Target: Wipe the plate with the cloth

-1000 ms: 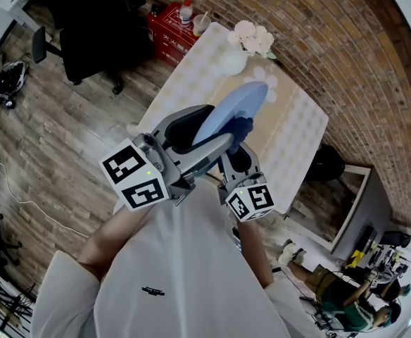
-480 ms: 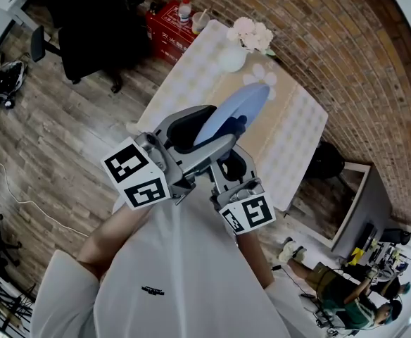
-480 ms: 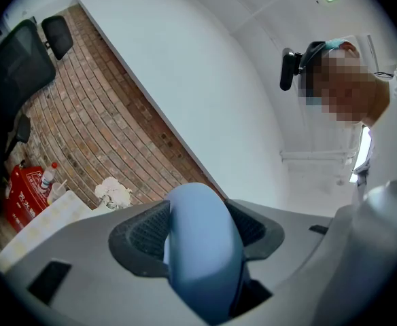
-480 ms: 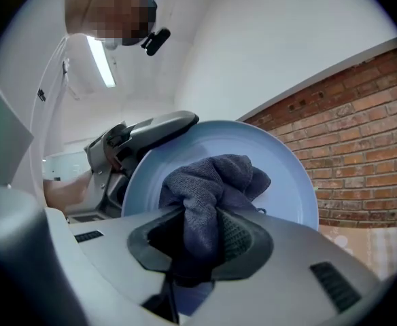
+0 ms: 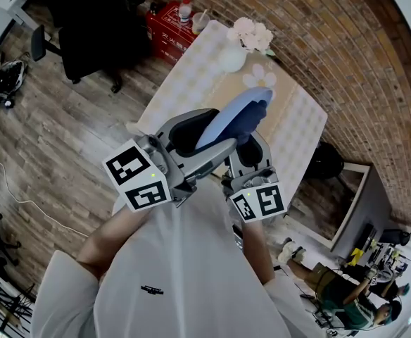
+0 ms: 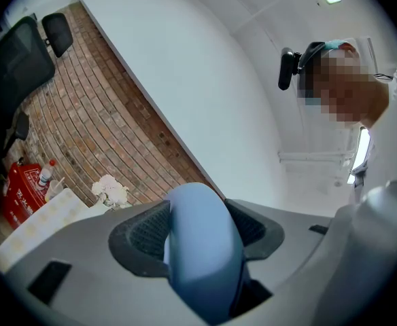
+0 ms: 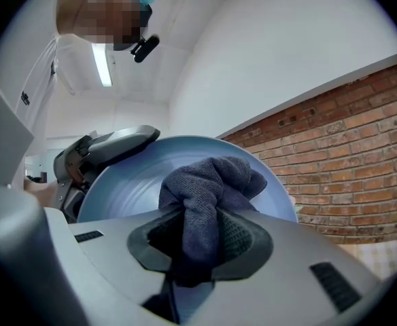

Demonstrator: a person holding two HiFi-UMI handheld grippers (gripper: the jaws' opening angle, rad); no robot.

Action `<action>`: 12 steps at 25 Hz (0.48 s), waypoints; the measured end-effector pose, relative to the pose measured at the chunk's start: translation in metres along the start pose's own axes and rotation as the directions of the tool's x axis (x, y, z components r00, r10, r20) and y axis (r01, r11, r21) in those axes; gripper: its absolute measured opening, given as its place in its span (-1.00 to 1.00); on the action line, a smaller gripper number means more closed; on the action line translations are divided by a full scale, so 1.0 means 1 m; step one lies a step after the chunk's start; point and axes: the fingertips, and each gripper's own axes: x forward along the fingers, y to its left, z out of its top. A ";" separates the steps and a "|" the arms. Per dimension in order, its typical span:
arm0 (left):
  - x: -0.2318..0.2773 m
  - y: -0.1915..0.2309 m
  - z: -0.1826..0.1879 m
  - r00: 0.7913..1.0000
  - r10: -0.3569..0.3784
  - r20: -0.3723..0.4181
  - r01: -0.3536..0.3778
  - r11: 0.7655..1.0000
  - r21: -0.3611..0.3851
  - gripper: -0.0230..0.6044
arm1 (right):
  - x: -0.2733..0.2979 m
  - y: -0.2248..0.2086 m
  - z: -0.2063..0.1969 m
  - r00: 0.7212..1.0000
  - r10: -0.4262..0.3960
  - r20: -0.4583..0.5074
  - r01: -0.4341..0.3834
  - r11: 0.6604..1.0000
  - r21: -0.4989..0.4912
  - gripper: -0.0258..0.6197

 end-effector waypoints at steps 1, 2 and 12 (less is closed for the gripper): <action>0.000 -0.001 -0.001 1.000 -0.003 -0.003 0.003 1.000 -0.001 -0.13 | -0.001 -0.004 -0.001 1.000 -0.012 -0.001 0.012 1.000 -0.003 -0.57; 0.000 -0.002 -0.002 1.000 -0.005 -0.006 0.005 1.000 -0.003 -0.13 | -0.001 -0.008 -0.002 1.000 -0.024 -0.001 0.024 1.000 -0.006 -0.57; 0.007 0.001 -0.009 1.000 -0.007 -0.028 0.007 1.000 -0.019 -0.13 | -0.025 -0.059 -0.033 0.974 -0.203 -0.106 0.205 0.979 0.016 -0.57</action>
